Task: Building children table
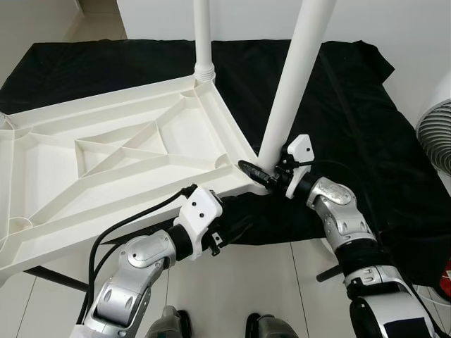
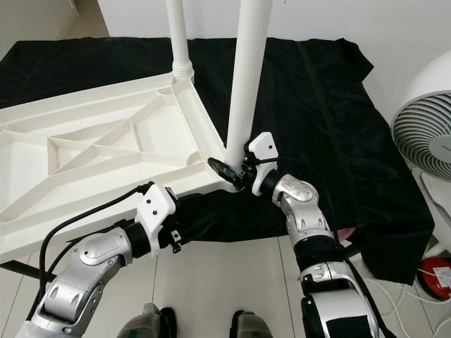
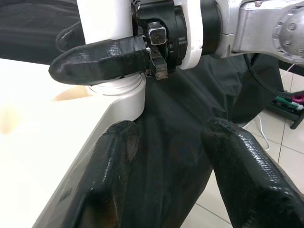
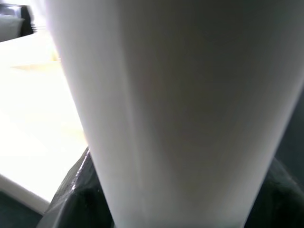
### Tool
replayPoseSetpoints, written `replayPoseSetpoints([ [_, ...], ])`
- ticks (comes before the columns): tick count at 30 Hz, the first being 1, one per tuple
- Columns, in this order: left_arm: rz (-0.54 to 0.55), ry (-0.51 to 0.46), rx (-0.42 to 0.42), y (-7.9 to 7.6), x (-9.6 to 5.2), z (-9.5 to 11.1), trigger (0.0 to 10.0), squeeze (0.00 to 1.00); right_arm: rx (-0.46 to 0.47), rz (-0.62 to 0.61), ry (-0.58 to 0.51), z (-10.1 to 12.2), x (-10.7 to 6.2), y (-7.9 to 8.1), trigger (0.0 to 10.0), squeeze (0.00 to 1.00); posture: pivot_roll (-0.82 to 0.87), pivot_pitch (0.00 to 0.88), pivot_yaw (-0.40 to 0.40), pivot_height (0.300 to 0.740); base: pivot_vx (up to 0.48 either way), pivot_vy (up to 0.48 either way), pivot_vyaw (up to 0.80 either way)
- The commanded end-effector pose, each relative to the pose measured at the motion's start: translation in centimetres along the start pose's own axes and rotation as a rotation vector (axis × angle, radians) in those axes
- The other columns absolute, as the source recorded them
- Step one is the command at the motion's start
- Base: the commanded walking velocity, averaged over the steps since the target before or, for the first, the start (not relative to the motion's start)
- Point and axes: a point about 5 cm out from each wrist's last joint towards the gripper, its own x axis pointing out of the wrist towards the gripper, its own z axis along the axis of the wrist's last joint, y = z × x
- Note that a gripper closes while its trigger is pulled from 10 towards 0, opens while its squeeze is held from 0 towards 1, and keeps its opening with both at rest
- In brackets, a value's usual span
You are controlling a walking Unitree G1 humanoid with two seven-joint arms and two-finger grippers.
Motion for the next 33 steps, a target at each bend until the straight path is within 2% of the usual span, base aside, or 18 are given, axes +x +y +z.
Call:
replayPoseSetpoints([
  [1, 0.048, 0.012, 0.004, 0.1, 0.0, -0.3, 10.0, 0.00, -0.012, -0.070, 0.040, -0.3, -0.3, -0.2, 10.0, 0.00, -0.04, 0.111, 0.023, 0.740, 0.000, 0.000, 0.00],
  [6, 0.048, 0.010, 0.001, 0.0, 0.1, -0.4, 10.0, 0.00, 0.004, -0.154, 0.034, 0.0, -0.3, 0.4, 10.0, 0.00, -0.05, 0.106, 0.011, 0.740, 0.000, 0.000, 0.00],
  [8, 0.044, 0.008, 0.003, 0.0, 0.2, -0.4, 10.0, 0.00, 0.047, -0.256, 0.036, 0.0, -0.3, 1.1, 10.0, 0.00, -0.05, 0.102, 0.009, 0.740, 0.000, 0.000, 0.00],
  [9, 0.044, 0.008, 0.003, 0.0, 0.2, -0.4, 10.0, 0.00, 0.047, -0.256, 0.036, 0.0, -0.3, 1.1, 10.0, 0.00, -0.05, 0.102, 0.009, 0.740, 0.000, 0.000, 0.00],
  [11, 0.039, 0.007, 0.006, 0.0, 0.3, -0.4, 10.0, 0.00, 0.094, -0.415, 0.052, -0.2, -0.7, 2.2, 10.0, 0.00, -0.05, 0.097, 0.005, 0.740, 0.000, 0.000, 0.00],
  [12, 0.039, 0.007, 0.006, 0.0, 0.3, -0.4, 10.0, 0.00, 0.094, -0.415, 0.052, -0.2, -0.7, 2.2, 10.0, 0.00, -0.05, 0.097, 0.005, 0.740, 0.000, 0.000, 0.00],
  [14, 0.036, 0.007, 0.008, 0.0, 0.3, -0.4, 10.0, 0.00, 0.105, -0.551, 0.049, -0.1, -1.5, 3.1, 10.0, 0.00, -0.05, 0.092, 0.001, 0.740, 0.000, 0.000, 0.00],
  [15, 0.036, 0.007, 0.008, 0.0, 0.3, -0.4, 10.0, 0.00, 0.105, -0.551, 0.049, -0.1, -1.5, 3.1, 10.0, 0.00, -0.05, 0.092, 0.001, 0.740, 0.000, 0.000, 0.00],
  [17, 0.030, 0.007, 0.012, 0.0, 0.3, -0.4, 10.0, 0.00, 0.118, -0.644, 0.039, 0.0, -1.9, 4.1, 10.0, 0.00, -0.05, 0.091, 0.000, 0.740, 0.000, 0.000, 0.00],
  [22, 0.026, 0.005, 0.015, 0.0, 0.4, -0.4, 10.0, 0.00, 0.142, -0.669, 0.053, 0.0, -1.8, 5.1, 10.0, 0.00, -0.05, 0.091, 0.000, 0.740, 0.000, 0.000, 0.00],
  [26, 0.026, 0.003, 0.016, 0.1, 0.4, -0.4, 10.0, 0.00, 0.146, -0.681, 0.058, 0.2, -1.8, 4.9, 10.0, 0.00, -0.05, 0.091, 0.000, 0.740, 0.000, 0.000, 0.00],
  [27, 0.026, 0.003, 0.018, 0.2, 0.4, -0.3, 10.0, 0.00, 0.151, -0.680, 0.057, 0.2, -1.8, 4.7, 10.0, 0.93, -0.06, 0.094, 0.004, 0.740, 0.000, 0.000, 0.00],
  [28, 0.027, 0.003, 0.020, 0.3, 0.4, -0.3, 10.0, 0.00, 0.155, -0.671, 0.056, 0.2, -1.9, 4.6, 10.0, 1.00, -0.06, 0.094, 0.004, 0.740, 0.000, 0.000, 0.00],
  [33, 0.028, 0.002, 0.021, 0.3, 0.5, -0.3, 10.0, 0.00, 0.162, -0.652, 0.050, 0.3, -1.8, 4.4, 10.0, 1.00, -0.06, 0.097, 0.008, 0.740, 0.000, 0.000, 0.00],
])
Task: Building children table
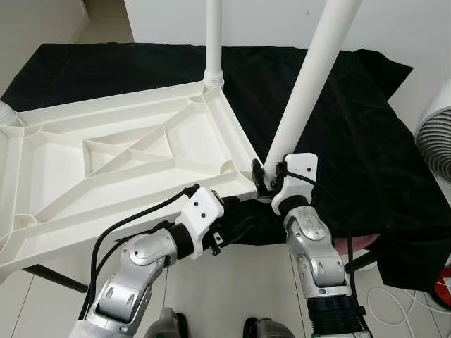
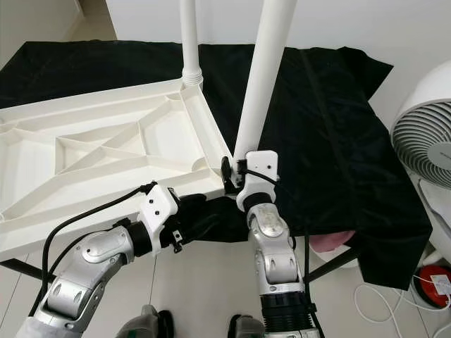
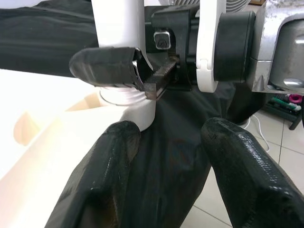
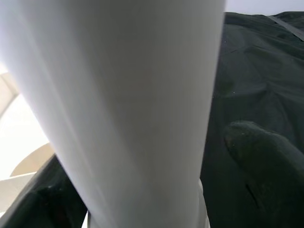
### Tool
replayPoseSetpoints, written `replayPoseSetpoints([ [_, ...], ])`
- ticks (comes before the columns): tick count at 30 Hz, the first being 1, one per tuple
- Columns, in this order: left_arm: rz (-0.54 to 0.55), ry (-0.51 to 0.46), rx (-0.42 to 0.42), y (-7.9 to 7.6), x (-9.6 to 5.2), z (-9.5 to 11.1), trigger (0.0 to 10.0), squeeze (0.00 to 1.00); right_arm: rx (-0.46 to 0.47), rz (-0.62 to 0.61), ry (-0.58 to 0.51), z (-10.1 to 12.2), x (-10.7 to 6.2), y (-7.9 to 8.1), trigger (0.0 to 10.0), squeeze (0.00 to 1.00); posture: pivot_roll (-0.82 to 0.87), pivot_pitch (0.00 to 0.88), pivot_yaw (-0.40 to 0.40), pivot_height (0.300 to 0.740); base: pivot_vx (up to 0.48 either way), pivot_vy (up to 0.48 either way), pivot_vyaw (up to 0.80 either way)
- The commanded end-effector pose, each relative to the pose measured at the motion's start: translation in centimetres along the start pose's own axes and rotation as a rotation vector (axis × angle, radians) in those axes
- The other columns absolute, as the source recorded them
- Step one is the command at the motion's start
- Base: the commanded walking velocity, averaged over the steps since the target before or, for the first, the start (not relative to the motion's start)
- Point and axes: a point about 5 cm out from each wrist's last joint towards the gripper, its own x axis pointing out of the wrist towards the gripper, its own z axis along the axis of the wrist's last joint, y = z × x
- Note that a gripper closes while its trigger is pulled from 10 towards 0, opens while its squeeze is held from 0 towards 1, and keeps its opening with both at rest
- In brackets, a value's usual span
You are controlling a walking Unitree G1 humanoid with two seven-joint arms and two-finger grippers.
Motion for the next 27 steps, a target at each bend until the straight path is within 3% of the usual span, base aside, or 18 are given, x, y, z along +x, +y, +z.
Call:
replayPoseSetpoints([
  [1, 0.040, 0.013, 0.004, 0.2, 0.0, -0.3, 10.0, 0.00, 0.007, 0.013, 0.012, -0.1, 0.0, -0.4, 10.0, 1.00, -0.06, 0.099, 0.010, 0.740, 0.000, 0.000, 0.00],
  [6, 0.047, 0.013, 0.010, 0.5, -0.1, -0.2, 10.0, 0.00, -0.033, 0.135, 0.014, -0.2, 0.8, -1.2, 10.0, 1.00, -0.06, 0.102, 0.015, 0.740, 0.000, 0.000, 0.00],
  [7, 0.049, 0.014, 0.011, 0.5, -0.1, -0.2, 10.0, 0.00, -0.041, 0.179, 0.016, -0.2, 1.0, -1.3, 10.0, 0.00, -0.06, 0.102, 0.015, 0.740, 0.000, 0.000, 0.00],
  [15, 0.048, 0.016, 0.011, 0.6, -0.2, -0.2, 10.0, 0.00, -0.122, 0.393, -0.002, 0.1, 1.8, -2.1, 10.0, 0.00, -0.05, 0.104, 0.025, 0.740, 0.000, 0.000, 0.00],
  [19, 0.049, 0.015, 0.014, 0.7, -0.2, -0.1, 10.0, 0.00, -0.169, 0.590, -0.010, 0.8, 2.9, -2.1, 10.0, 0.00, -0.05, 0.100, 0.031, 0.740, 0.000, 0.000, 0.00],
  [25, 0.051, 0.016, 0.013, 0.6, -0.3, -0.1, 10.0, 0.00, -0.183, 0.705, -0.001, 1.1, 3.7, -1.9, 10.0, 0.00, -0.05, 0.100, 0.031, 0.740, 0.000, 0.000, 0.00],
  [27, 0.051, 0.016, 0.012, 0.5, -0.3, -0.1, 10.0, 0.00, -0.194, 0.741, 0.011, 1.0, 3.8, -2.1, 8.9, 0.00, -0.04, 0.095, 0.028, 0.740, 0.000, 0.000, 0.00],
])
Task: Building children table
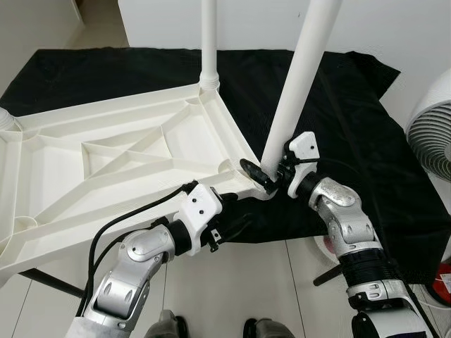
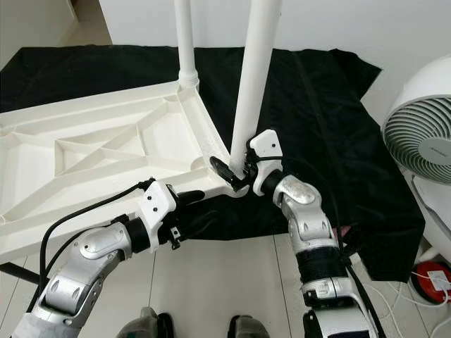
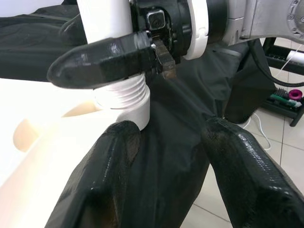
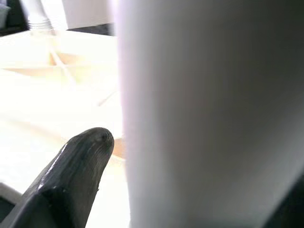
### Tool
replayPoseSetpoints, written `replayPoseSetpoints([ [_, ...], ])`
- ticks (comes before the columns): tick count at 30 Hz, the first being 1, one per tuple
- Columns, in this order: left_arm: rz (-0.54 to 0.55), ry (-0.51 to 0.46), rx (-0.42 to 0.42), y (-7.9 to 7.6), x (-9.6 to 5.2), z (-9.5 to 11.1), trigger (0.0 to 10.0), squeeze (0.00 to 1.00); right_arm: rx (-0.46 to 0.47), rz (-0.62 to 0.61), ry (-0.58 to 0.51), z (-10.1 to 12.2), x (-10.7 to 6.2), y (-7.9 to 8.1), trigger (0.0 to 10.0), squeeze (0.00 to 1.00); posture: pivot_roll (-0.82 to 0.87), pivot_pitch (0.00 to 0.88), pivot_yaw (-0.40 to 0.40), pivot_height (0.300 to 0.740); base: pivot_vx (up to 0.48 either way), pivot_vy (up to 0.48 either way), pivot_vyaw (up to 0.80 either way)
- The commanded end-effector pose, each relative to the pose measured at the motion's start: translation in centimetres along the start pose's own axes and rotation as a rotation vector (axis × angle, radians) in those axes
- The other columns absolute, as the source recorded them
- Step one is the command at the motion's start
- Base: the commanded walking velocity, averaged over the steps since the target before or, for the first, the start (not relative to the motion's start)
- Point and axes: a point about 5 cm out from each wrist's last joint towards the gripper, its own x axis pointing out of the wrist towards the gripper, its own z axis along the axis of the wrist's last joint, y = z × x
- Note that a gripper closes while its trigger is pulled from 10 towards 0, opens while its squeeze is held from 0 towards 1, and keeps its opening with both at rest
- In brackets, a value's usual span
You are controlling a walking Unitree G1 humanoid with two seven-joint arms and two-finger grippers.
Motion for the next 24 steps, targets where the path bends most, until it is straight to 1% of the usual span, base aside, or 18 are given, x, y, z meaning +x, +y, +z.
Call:
replayPoseSetpoints([
  [1, 0.043, 0.007, -0.003, 0.1, -0.1, -0.1, 10.0, 0.00, -0.006, 0.050, 0.013, -0.2, 0.2, 0.2, 8.9, 0.00, -0.04, 0.095, 0.028, 0.740, 0.000, 0.000, 0.00],
  [2, 0.045, 0.007, -0.003, 0.0, -0.1, -0.1, 10.0, 0.00, -0.006, 0.069, 0.022, -0.4, 0.2, 0.1, 3.6, 0.00, -0.03, 0.090, 0.025, 0.740, 0.000, 0.000, 0.00],
  [4, 0.045, 0.007, -0.003, 0.0, -0.1, -0.1, 10.0, 0.00, -0.006, 0.069, 0.022, -0.4, 0.2, 0.1, 3.6, 0.00, -0.03, 0.090, 0.025, 0.740, 0.000, 0.000, 0.00],
  [5, 0.046, 0.007, -0.004, 0.0, -0.1, -0.1, 10.0, 0.00, -0.010, 0.083, 0.033, -0.6, 0.1, 0.0, 1.2, 0.00, -0.03, 0.090, 0.025, 0.740, 0.000, 0.000, 0.00],
  [7, 0.046, 0.007, -0.004, 0.0, -0.1, -0.1, 10.0, 0.00, -0.010, 0.083, 0.033, -0.6, 0.1, 0.0, 1.2, 0.00, -0.03, 0.090, 0.025, 0.740, 0.000, 0.000, 0.00],
  [8, 0.048, 0.007, -0.004, 0.0, -0.1, -0.1, 10.0, 0.00, -0.002, 0.095, 0.045, -0.8, 0.0, -0.1, 0.0, 0.00, -0.03, 0.090, 0.025, 0.740, 0.000, 0.000, 0.00],
  [11, 0.049, 0.006, -0.005, 0.0, -0.1, -0.2, 10.0, 0.00, 0.005, 0.101, 0.057, -1.1, -0.2, -0.2, 0.0, 0.00, -0.04, 0.085, 0.023, 0.740, 0.000, 0.000, 0.00],
  [13, 0.050, 0.005, -0.007, 0.0, 0.0, -0.2, 10.0, 0.00, 0.015, 0.111, 0.072, -1.7, -0.6, -0.5, 0.0, 0.00, -0.04, 0.082, 0.021, 0.740, 0.000, 0.000, 0.00],
  [16, 0.049, 0.004, -0.009, 0.0, 0.1, -0.2, 10.0, 0.00, 0.012, 0.104, 0.072, -1.8, -0.7, -0.6, 0.0, 0.00, -0.04, 0.082, 0.021, 0.740, 0.000, 0.000, 0.00],
  [17, 0.048, 0.004, -0.009, -0.1, 0.1, -0.3, 10.0, 0.00, 0.014, 0.090, 0.070, -1.9, -0.7, -0.6, 10.0, 0.00, -0.04, 0.079, 0.018, 0.740, 0.000, 0.000, 0.00],
  [18, 0.047, 0.003, -0.010, -0.1, 0.2, -0.3, 10.0, 0.00, 0.036, 0.057, 0.061, -1.8, -0.6, -0.7, 10.0, 0.00, -0.04, 0.079, 0.018, 0.740, 0.000, 0.000, 0.00],
  [20, 0.046, 0.003, -0.011, -0.2, 0.2, -0.3, 10.0, 0.00, 0.036, -0.014, 0.068, -1.8, -0.6, -1.0, 10.0, 0.00, -0.05, 0.076, 0.015, 0.740, 0.000, 0.000, 0.00],
  [21, 0.046, 0.003, -0.011, -0.2, 0.2, -0.3, 10.0, 0.00, 0.036, -0.014, 0.068, -1.8, -0.6, -1.0, 10.0, 0.00, -0.05, 0.076, 0.015, 0.740, 0.000, 0.000, 0.00],
  [23, 0.045, 0.002, -0.012, -0.3, 0.2, -0.3, 10.0, 0.00, 0.026, -0.082, 0.083, -2.0, -0.7, -1.0, 10.0, 0.00, -0.05, 0.075, 0.011, 0.740, 0.000, 0.000, 0.00],
  [24, 0.045, 0.002, -0.012, -0.3, 0.2, -0.3, 10.0, 0.00, 0.026, -0.082, 0.083, -2.0, -0.7, -1.0, 10.0, 0.00, -0.05, 0.075, 0.011, 0.740, 0.000, 0.000, 0.00],
])
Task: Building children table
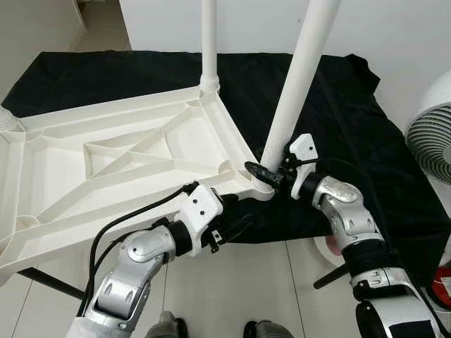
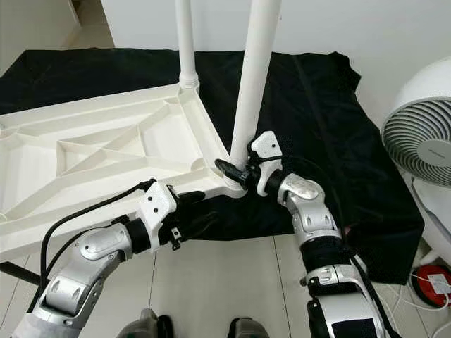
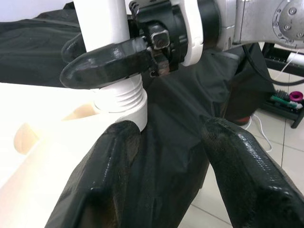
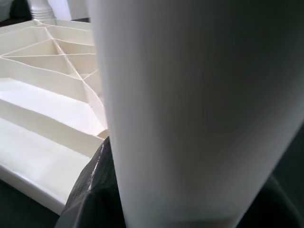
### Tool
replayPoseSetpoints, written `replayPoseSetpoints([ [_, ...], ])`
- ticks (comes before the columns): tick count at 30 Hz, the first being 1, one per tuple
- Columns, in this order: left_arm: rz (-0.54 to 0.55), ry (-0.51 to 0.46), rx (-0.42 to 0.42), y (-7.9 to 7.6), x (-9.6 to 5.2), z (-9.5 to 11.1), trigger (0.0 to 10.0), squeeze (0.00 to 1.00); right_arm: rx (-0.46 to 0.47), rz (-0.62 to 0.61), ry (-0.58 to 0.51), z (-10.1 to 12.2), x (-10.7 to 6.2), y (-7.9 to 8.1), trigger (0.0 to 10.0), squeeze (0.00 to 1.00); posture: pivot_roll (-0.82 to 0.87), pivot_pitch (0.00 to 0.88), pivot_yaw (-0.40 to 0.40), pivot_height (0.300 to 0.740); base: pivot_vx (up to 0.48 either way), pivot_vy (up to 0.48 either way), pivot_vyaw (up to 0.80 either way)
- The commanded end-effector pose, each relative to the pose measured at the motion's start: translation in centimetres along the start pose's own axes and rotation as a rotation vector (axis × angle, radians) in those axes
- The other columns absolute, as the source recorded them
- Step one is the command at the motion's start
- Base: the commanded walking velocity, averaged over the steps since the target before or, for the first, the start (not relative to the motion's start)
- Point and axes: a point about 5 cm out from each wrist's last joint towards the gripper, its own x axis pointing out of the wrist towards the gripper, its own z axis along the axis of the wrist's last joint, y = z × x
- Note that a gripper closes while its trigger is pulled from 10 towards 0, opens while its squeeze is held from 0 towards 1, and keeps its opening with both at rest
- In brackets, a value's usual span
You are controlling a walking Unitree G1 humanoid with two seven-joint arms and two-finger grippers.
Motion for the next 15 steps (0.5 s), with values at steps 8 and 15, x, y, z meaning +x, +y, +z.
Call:
replayPoseSetpoints([
  [8, 0.042, 0.010, -0.011, -0.3, 0.0, -0.5, 10.0, 0.00, 0.041, -0.181, 0.029, -0.9, -0.8, 1.2, 10.0, 0.00, -0.06, 0.075, 0.010, 0.740, 0.000, 0.000, 0.00],
  [15, 0.031, 0.014, -0.013, -0.4, 0.0, -0.6, 10.0, 0.00, 0.125, -0.461, 0.042, -1.4, -1.4, 2.7, 10.0, 0.00, -0.06, 0.076, 0.015, 0.740, 0.000, 0.000, 0.00],
])
